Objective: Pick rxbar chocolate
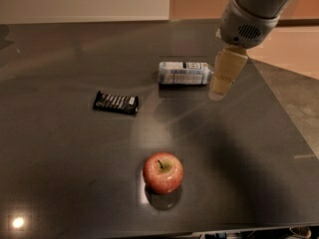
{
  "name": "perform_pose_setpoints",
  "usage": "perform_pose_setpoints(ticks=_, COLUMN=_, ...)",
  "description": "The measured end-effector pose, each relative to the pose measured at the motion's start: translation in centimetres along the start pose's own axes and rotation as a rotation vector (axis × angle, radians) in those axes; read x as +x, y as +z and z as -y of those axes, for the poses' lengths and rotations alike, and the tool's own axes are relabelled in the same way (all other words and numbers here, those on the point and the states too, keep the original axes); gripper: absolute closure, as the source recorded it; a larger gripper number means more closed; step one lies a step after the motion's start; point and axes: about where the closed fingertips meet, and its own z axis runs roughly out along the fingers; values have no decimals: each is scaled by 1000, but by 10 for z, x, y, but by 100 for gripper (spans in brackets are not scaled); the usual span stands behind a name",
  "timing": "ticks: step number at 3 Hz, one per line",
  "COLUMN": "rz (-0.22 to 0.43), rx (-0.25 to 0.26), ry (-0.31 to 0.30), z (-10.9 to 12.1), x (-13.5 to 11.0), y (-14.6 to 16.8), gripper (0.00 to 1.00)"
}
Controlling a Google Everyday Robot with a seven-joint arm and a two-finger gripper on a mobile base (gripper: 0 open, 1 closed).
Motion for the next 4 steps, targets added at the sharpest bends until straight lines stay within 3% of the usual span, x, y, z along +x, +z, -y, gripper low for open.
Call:
perform_pose_setpoints(ticks=2, rz=27, rx=-70, ry=-80, z=12, x=-77, y=53, gripper=0)
perform_pose_setpoints(ticks=4, rz=30, rx=-136, ry=-156, z=-1, x=-144, y=93, gripper=0)
